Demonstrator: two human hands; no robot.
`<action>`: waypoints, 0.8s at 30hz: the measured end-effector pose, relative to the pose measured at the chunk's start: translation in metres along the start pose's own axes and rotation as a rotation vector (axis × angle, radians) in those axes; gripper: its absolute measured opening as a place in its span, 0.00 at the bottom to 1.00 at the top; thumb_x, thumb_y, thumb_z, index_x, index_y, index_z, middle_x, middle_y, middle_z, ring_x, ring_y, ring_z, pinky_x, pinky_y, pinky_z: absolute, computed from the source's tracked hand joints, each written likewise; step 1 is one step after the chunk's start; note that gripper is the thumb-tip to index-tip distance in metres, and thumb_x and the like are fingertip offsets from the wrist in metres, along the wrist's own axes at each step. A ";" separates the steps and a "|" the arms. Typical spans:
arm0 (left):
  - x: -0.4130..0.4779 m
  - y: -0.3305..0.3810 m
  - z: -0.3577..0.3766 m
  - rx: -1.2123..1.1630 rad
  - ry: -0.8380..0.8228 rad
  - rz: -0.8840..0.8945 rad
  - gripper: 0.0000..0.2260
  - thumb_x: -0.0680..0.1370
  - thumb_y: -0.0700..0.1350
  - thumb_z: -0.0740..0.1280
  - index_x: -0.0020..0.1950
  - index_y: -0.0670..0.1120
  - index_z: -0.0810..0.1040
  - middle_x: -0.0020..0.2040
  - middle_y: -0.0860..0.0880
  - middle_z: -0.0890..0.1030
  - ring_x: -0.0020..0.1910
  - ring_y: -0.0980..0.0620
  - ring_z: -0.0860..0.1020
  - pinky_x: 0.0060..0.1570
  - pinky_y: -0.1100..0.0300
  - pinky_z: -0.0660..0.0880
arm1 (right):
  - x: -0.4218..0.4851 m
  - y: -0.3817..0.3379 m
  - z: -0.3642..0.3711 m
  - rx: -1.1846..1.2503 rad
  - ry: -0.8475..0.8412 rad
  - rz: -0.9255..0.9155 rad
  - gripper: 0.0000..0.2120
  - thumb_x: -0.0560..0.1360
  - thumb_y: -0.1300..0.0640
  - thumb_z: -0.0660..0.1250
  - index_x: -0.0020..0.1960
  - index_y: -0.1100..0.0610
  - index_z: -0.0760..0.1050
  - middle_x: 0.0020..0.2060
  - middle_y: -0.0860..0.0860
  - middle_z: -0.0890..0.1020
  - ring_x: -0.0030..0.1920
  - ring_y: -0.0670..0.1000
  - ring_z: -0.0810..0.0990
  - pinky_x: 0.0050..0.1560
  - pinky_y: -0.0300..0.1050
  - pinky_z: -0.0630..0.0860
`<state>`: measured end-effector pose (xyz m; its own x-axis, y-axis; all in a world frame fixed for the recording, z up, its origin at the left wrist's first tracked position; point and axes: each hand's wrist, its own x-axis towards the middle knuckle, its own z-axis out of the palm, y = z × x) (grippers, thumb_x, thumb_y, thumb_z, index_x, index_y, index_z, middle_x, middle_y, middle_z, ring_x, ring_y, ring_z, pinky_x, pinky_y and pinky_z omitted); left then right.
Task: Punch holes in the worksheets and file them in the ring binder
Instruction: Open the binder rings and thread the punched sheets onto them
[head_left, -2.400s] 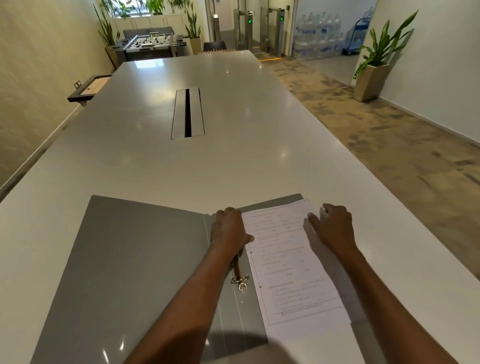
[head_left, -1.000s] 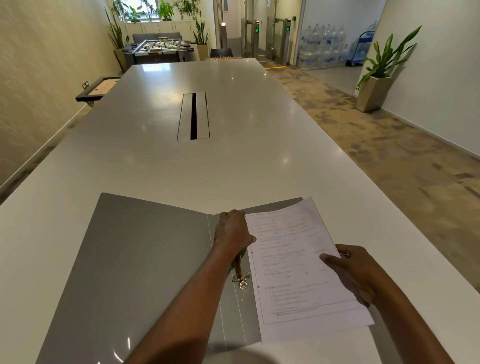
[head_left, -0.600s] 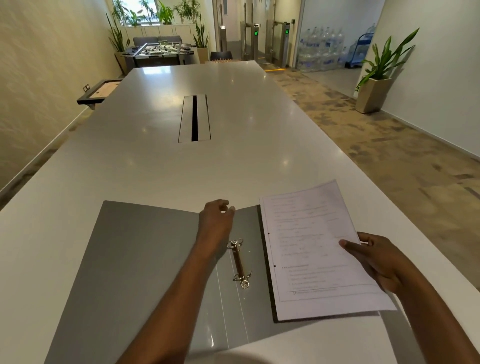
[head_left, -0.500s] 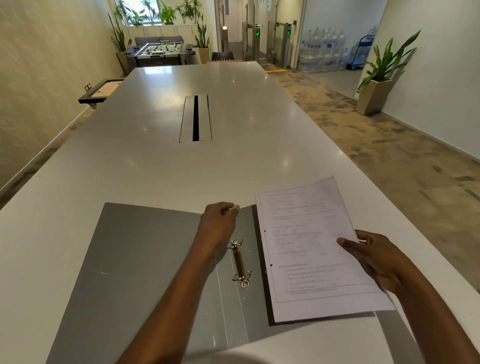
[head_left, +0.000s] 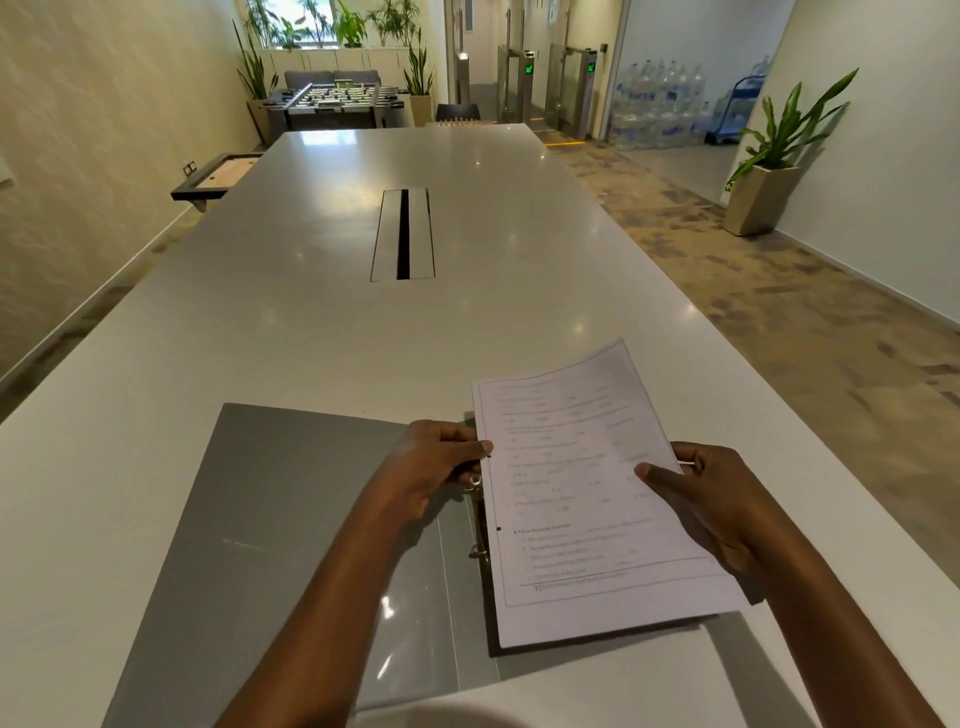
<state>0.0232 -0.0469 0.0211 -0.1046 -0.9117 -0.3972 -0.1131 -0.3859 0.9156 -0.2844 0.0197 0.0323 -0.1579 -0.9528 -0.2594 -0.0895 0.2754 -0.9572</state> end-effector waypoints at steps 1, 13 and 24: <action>-0.001 0.001 0.000 0.026 0.021 0.008 0.06 0.77 0.38 0.75 0.51 0.36 0.86 0.45 0.36 0.88 0.35 0.49 0.81 0.39 0.56 0.79 | -0.001 -0.002 0.002 0.001 -0.001 -0.004 0.16 0.77 0.65 0.72 0.64 0.63 0.80 0.52 0.57 0.88 0.46 0.53 0.89 0.43 0.42 0.86; 0.005 -0.017 0.002 -0.004 0.096 -0.040 0.04 0.75 0.29 0.74 0.48 0.31 0.82 0.45 0.39 0.88 0.40 0.48 0.88 0.39 0.61 0.83 | -0.005 -0.012 0.019 -0.121 -0.008 -0.072 0.13 0.78 0.68 0.70 0.62 0.62 0.80 0.44 0.46 0.84 0.36 0.37 0.86 0.34 0.28 0.78; 0.010 -0.022 0.002 0.181 0.119 0.038 0.03 0.75 0.33 0.75 0.45 0.40 0.85 0.46 0.41 0.88 0.43 0.49 0.88 0.48 0.57 0.86 | -0.001 -0.017 0.021 -0.240 0.015 -0.110 0.14 0.79 0.66 0.71 0.64 0.65 0.80 0.50 0.50 0.85 0.36 0.40 0.84 0.31 0.25 0.75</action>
<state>0.0222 -0.0475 -0.0029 0.0045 -0.9394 -0.3427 -0.2878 -0.3295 0.8992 -0.2619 0.0131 0.0458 -0.1490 -0.9771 -0.1518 -0.3376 0.1946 -0.9210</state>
